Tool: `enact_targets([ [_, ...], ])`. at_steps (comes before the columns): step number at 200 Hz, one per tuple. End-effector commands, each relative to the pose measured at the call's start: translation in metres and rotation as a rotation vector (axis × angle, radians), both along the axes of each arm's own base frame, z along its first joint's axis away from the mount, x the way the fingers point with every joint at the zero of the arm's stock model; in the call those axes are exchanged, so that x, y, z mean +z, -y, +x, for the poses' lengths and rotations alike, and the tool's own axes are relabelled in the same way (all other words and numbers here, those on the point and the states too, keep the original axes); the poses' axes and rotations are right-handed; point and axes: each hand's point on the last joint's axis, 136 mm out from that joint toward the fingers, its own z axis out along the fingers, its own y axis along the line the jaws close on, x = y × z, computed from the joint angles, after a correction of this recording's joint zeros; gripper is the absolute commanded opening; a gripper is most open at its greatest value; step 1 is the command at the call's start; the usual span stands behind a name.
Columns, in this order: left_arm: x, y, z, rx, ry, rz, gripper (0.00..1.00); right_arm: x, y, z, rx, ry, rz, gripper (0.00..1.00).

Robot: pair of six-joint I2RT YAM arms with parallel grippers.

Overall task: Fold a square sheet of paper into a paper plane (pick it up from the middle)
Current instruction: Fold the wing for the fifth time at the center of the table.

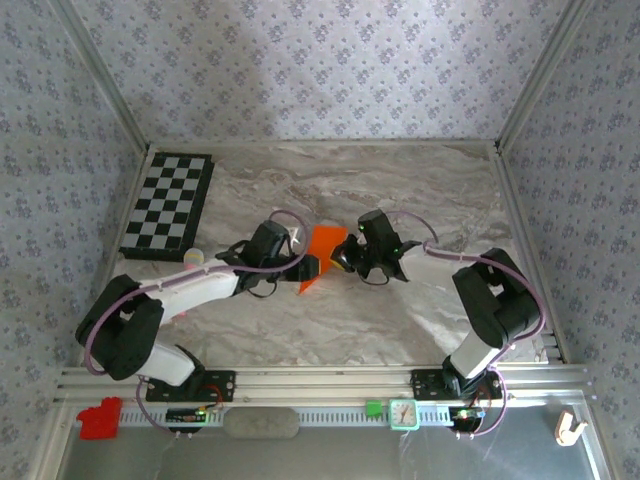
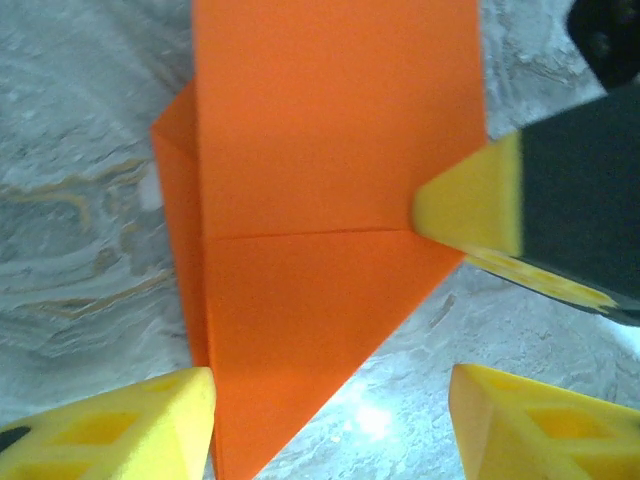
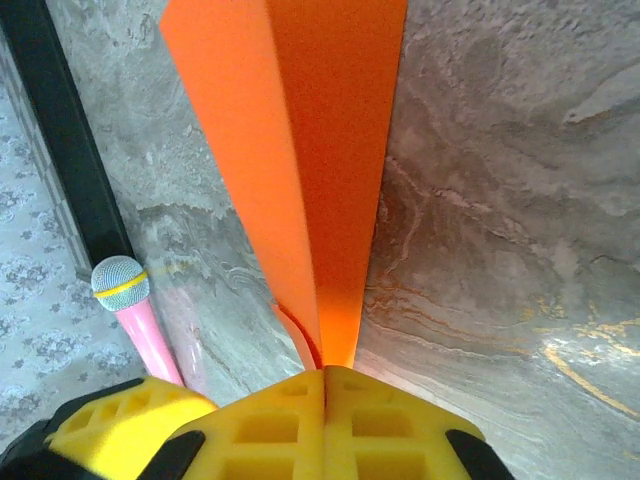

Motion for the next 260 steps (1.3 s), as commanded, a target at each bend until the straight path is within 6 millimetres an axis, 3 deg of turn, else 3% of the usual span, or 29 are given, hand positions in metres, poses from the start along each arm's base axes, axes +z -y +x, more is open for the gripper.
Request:
enact_targets([
  [1, 0.011, 0.009, 0.008, -0.109, 0.213, 0.054, 0.66, 0.005, 0.007, 0.002, -0.045, -0.052, -0.014, 0.03],
  [39, 0.003, 0.020, -0.001, -0.247, 0.376, 0.103, 0.65, 0.008, 0.008, 0.002, -0.059, -0.094, -0.008, 0.03],
  [120, -0.027, 0.028, -0.001, -0.352, 0.430, 0.244, 0.62, 0.014, 0.003, 0.006, -0.053, -0.138, 0.030, 0.04],
  [175, -0.032, 0.029, 0.007, -0.355, 0.466, 0.282, 0.61, 0.010, 0.002, 0.004, -0.050, -0.181, 0.029, 0.04],
  [260, -0.037, 0.033, 0.004, -0.392, 0.490, 0.279, 0.46, 0.005, 0.000, 0.001, -0.037, -0.229, 0.024, 0.08],
])
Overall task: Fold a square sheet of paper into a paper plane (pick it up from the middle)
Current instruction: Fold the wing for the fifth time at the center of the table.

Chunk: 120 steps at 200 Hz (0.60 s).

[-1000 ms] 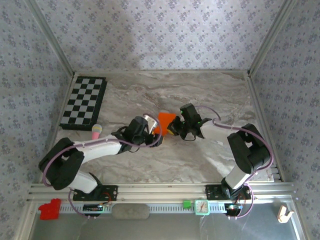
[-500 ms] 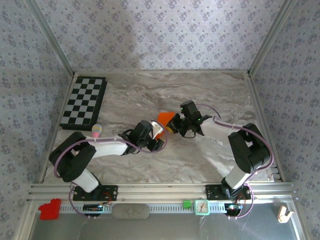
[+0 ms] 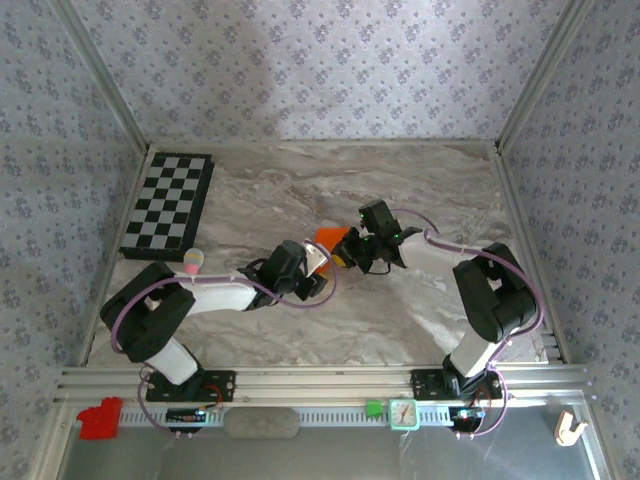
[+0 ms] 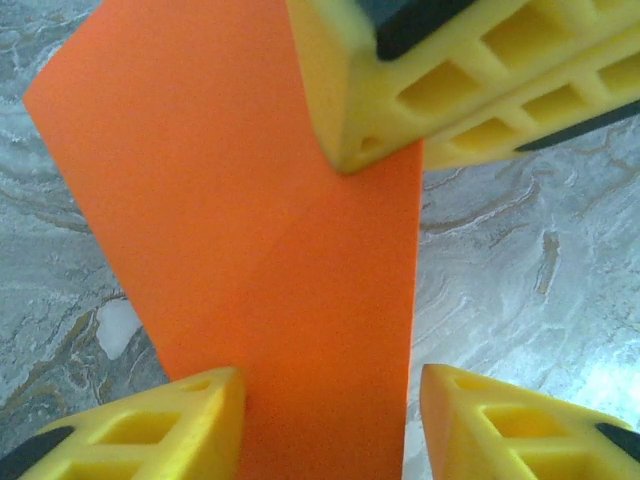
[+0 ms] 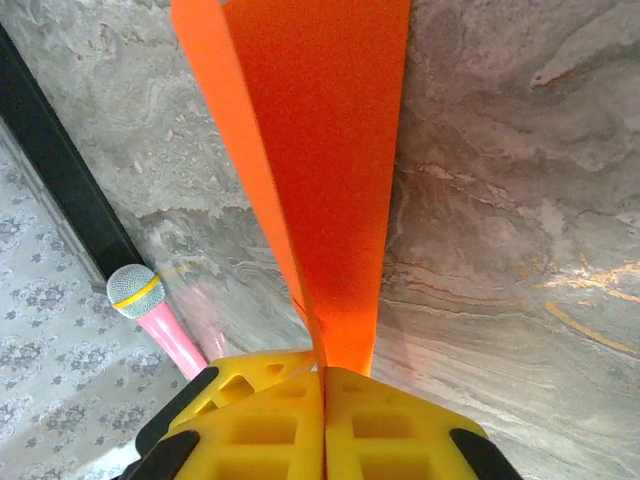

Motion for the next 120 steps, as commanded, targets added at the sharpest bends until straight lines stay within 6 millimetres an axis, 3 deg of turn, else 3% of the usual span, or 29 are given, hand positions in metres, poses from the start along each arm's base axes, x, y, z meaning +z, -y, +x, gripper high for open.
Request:
enact_targets([
  [1, 0.0026, 0.0096, 0.0034, -0.033, 0.032, -0.009, 0.45, -0.0002, -0.0015, -0.0006, -0.003, -0.048, 0.003, 0.08],
  [89, -0.0025, 0.0103, 0.0013, -0.050, 0.024, 0.000, 0.32, -0.0034, -0.0005, -0.0035, 0.001, -0.076, -0.004, 0.12],
  [120, -0.0032, 0.0101, 0.0010, -0.052, 0.023, 0.002, 0.27, -0.0054, 0.0008, -0.0039, 0.002, -0.080, -0.014, 0.20],
])
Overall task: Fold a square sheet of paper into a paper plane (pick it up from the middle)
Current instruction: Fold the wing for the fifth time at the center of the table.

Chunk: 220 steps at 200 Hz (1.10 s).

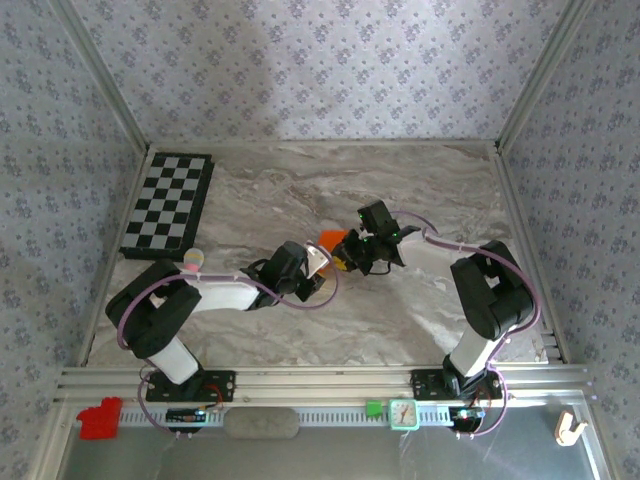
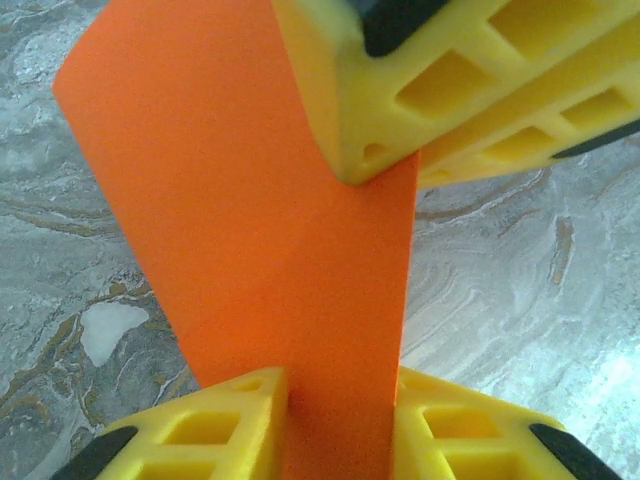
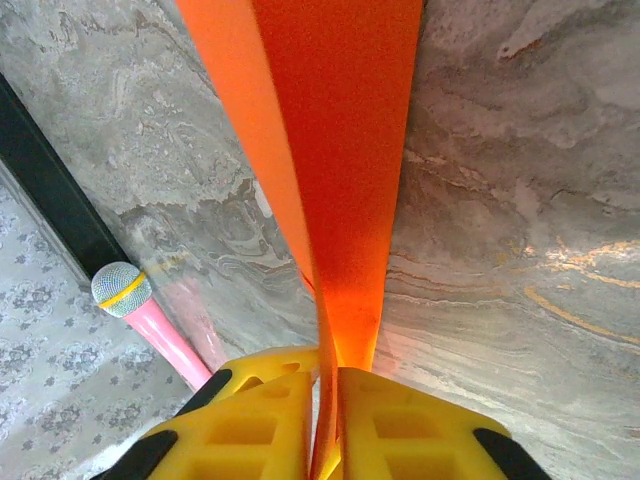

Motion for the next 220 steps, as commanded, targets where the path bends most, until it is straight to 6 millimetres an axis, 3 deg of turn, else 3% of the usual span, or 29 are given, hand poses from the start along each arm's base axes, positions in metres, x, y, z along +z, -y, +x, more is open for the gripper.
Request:
enact_targets([
  [1, 0.005, 0.009, 0.001, -0.033, 0.018, -0.020, 0.27, 0.001, 0.001, 0.001, -0.004, -0.029, -0.007, 0.20],
  [56, 0.004, 0.011, 0.000, -0.034, 0.004, -0.027, 0.20, 0.002, 0.007, 0.003, -0.001, -0.015, -0.039, 0.50],
  [89, 0.002, 0.012, -0.001, -0.025, -0.014, -0.046, 0.17, 0.007, 0.014, 0.007, -0.002, 0.018, -0.065, 0.60],
  [181, 0.003, 0.009, 0.003, 0.053, -0.146, -0.170, 0.00, 0.017, 0.043, 0.017, -0.007, 0.133, -0.140, 0.70],
  [220, 0.006, 0.010, 0.001, 0.089, -0.244, -0.245, 0.00, 0.023, 0.055, 0.021, 0.026, 0.235, -0.164, 0.73],
])
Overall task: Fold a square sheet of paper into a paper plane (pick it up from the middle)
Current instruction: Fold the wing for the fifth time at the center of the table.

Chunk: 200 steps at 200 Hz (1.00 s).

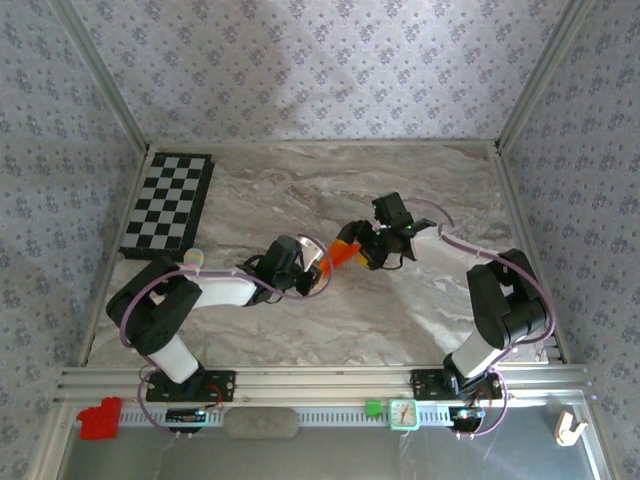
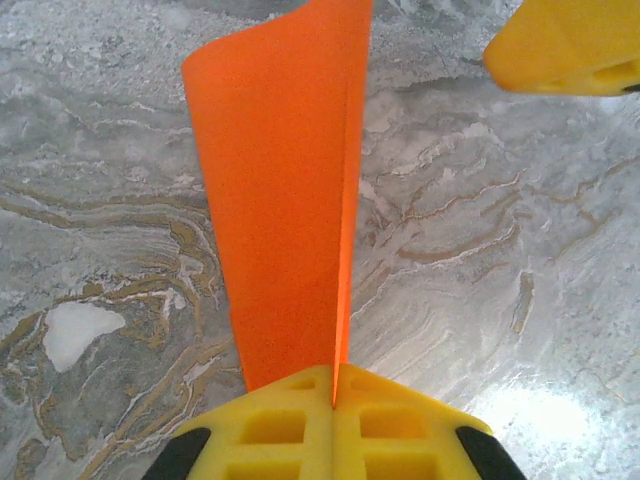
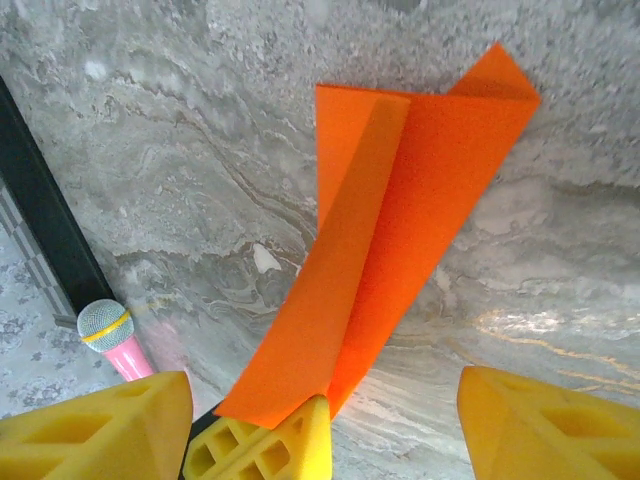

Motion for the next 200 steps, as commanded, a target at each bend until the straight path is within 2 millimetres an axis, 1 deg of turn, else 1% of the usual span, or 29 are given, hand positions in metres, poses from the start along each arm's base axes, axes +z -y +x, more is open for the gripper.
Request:
enact_targets([
  [1, 0.001, 0.006, -0.004, 0.014, -0.092, -0.076, 0.00, 0.005, 0.013, 0.000, 0.035, 0.083, -0.049, 0.73],
  [24, 0.000, 0.006, -0.005, 0.029, -0.148, -0.113, 0.00, 0.008, 0.017, 0.000, 0.060, 0.139, -0.065, 0.74],
  [41, 0.000, 0.007, -0.006, 0.036, -0.183, -0.139, 0.00, 0.006, 0.020, -0.002, 0.080, 0.160, -0.077, 0.74],
  [103, -0.004, 0.010, -0.006, 0.059, -0.295, -0.199, 0.00, -0.004, 0.015, -0.007, 0.122, 0.190, -0.057, 0.74],
  [135, -0.006, 0.012, -0.005, 0.077, -0.399, -0.221, 0.00, -0.005, 0.015, -0.009, 0.137, 0.196, -0.054, 0.74],
  [158, -0.005, 0.013, -0.003, 0.090, -0.468, -0.257, 0.00, -0.005, 0.013, -0.009, 0.154, 0.214, -0.052, 0.74],
  [200, 0.001, 0.016, 0.000, 0.119, -0.557, -0.331, 0.00, -0.012, 0.010, -0.012, 0.208, 0.231, -0.092, 0.74],
])
